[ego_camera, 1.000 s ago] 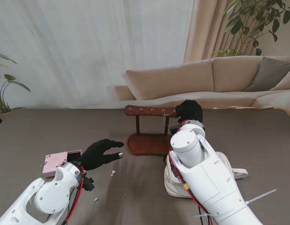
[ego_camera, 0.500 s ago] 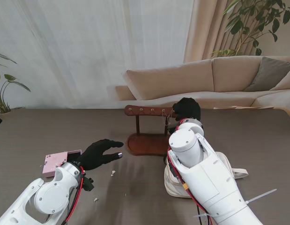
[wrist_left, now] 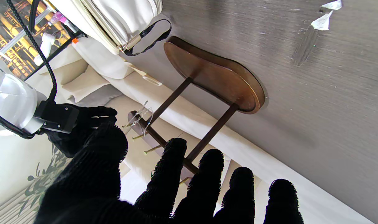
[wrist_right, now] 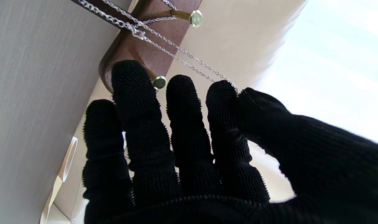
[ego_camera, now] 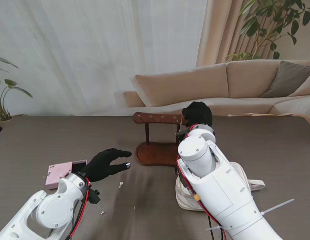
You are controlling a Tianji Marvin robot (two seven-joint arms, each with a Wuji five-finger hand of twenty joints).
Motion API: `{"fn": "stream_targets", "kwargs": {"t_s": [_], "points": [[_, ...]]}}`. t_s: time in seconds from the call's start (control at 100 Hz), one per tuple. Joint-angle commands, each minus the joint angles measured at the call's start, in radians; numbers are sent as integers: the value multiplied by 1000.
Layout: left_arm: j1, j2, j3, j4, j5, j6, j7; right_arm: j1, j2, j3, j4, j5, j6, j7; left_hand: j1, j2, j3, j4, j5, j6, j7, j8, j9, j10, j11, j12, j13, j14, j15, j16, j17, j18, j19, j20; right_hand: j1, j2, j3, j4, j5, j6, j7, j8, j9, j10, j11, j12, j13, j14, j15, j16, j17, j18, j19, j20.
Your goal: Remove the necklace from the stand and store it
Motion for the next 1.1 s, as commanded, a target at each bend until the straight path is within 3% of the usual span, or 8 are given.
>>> {"fn": "stream_targets", "kwargs": {"t_s": [0.0,1.09], "points": [[4,-1,-2,-8,-1,0,-20,6,-9,-5,-2,-5,-4,8,22,40,-31,37,1,3,0,3,8,5,-5,-1,2,1,11,5,-14,-16,-3,1,28,-8,30,-15,5,-17,0,3,7,10,2,12,45,-8,7,9,14,5,46,-6],[3,0,-1,-9,-2,0,-23,64,-11,-9,-38,-28,41,24,25,42,-35,37,-1,5,-1,2,9,8,-5,-1,2,3,10,4,-14,-17,-3,2,30,-4,26,-14,3,-18,-1,2,5,6,2,12,44,-12,7,9,13,3,45,-4]]}}
